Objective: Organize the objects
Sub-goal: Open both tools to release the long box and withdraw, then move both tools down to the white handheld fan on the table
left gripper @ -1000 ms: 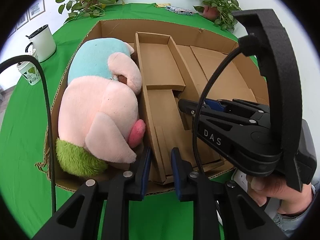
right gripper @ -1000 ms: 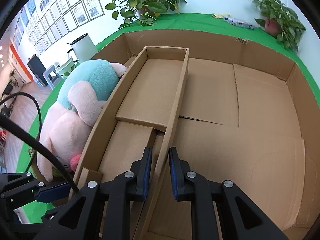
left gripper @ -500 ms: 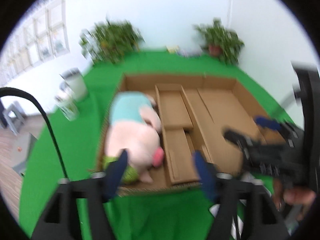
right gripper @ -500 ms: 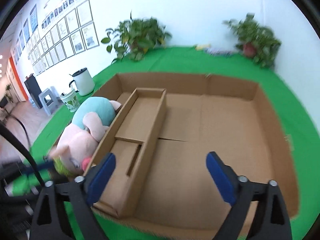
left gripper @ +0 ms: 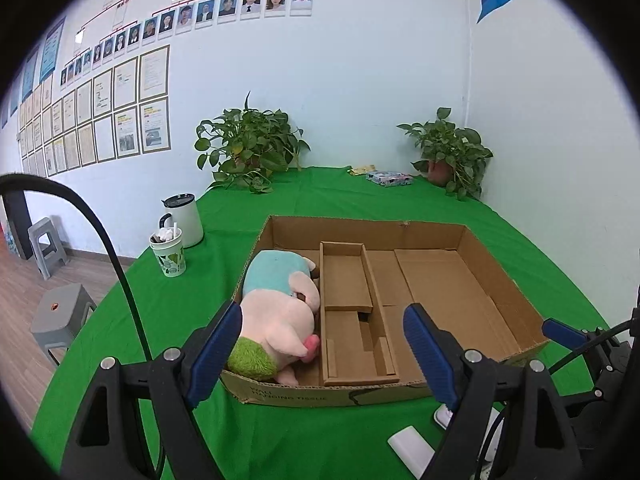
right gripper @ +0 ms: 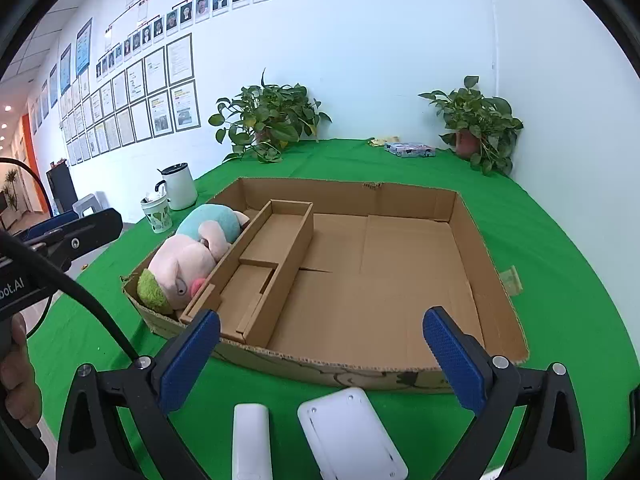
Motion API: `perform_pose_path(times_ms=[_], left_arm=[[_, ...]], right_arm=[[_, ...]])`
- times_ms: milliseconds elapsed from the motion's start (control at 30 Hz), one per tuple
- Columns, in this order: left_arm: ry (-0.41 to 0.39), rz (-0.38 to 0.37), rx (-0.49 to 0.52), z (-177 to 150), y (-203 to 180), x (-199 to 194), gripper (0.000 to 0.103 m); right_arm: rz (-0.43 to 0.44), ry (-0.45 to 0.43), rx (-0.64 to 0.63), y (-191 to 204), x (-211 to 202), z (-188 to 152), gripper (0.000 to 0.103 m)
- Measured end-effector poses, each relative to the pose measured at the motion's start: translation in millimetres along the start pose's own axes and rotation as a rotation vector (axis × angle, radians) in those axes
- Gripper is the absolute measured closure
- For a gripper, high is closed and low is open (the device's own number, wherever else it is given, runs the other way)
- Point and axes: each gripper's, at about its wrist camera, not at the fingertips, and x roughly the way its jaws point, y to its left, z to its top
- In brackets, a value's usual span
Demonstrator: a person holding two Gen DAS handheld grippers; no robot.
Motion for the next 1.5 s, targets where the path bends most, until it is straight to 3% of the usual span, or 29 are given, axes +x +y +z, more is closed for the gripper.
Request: perform_pose_path(times_ms=[400,467,500,533,567,600,700,733,767,800,833,867,1033,1200,1333,1400,1500], left_arm=[[0.015,-0.046,-0.001,-24.8,-16.8,-16.9,0.022],[0.015,-0.064,0.006,-29.5,-19.9,-18.3,0.026],[0.01,-0.081,0.005,-31.2,-21.2,-19.2,0.051],[0.014,-0.11,0.01,-33.3,-22.9,-18.8,0.091],[0.036,-0.118,0.023,-34.5,-25.4,-16.7,0.102],[0.049,-0.109,0.032,-35.9,-27.4,-15.2,0.101],[0.055,-0.084,0.025,-39.6,-29.9,-12.3,0.097],[0.076,-0.057,0.012,-40.3,-29.6,-8.9,0.072],[0.092,-0.057,-0.006,-40.8,-27.9,-6.2,0.053],[0.094,-0.085,-0.036,-41.9,-24.5,-5.0,0.022],[0.086,-0.111,-0.069,-43.4,-20.0,-5.3,0.018],[0.092,-0.126,-0.094,-44.3,-16.6,-3.9,0.018],[0.171,-0.146,-0.103,-50.4,-11.7,9.5,0.018],[0.283,-0.254,-0.148,-63.1,-6.1,25.2,0.018],[0.4,-0.354,-0.219,-79.3,-1.7,46.0,0.02],[0.45,-0.406,-0.265,-87.6,1.4,58.3,0.02],[0.521,-0.461,-0.296,-98.8,0.3,71.3,0.02]], right_arm=[[-0.002,0.003,0.048,-27.6,-27.4,-34.4,0.003],[0.011,0.007,0.051,-33.2,-29.4,-42.2,0.02],[0.004,0.012,0.053,-34.8,-28.9,-44.7,0.03],[-0.021,0.02,0.05,-36.8,-28.7,-49.5,0.061],[-0.044,0.022,0.044,-37.6,-28.2,-52.7,0.093],[-0.049,0.023,0.039,-37.7,-27.4,-54.8,0.096],[-0.036,0.033,0.048,-41.2,-26.5,-63.8,0.096],[-0.034,0.036,0.054,-42.8,-26.1,-66.2,0.092],[-0.025,0.044,0.058,-44.4,-25.2,-68.6,0.076],[-0.013,0.049,0.061,-45.6,-24.4,-70.4,0.06],[0.015,0.044,0.073,-48.3,-24.7,-73.5,0.023],[0.034,0.036,0.081,-49.9,-25.1,-74.8,0.005],[0.075,0.053,0.074,-52.7,-23.9,-82.0,0.002],[0.252,0.098,-0.004,-37.1,-31.4,-99.9,0.002],[0.329,0.155,-0.096,-8.5,-28.8,-117.5,0.002],[0.347,0.185,-0.141,8.8,-23.7,-126.9,0.004],[0.329,0.199,-0.207,27.4,-20.3,-134.0,0.02]])
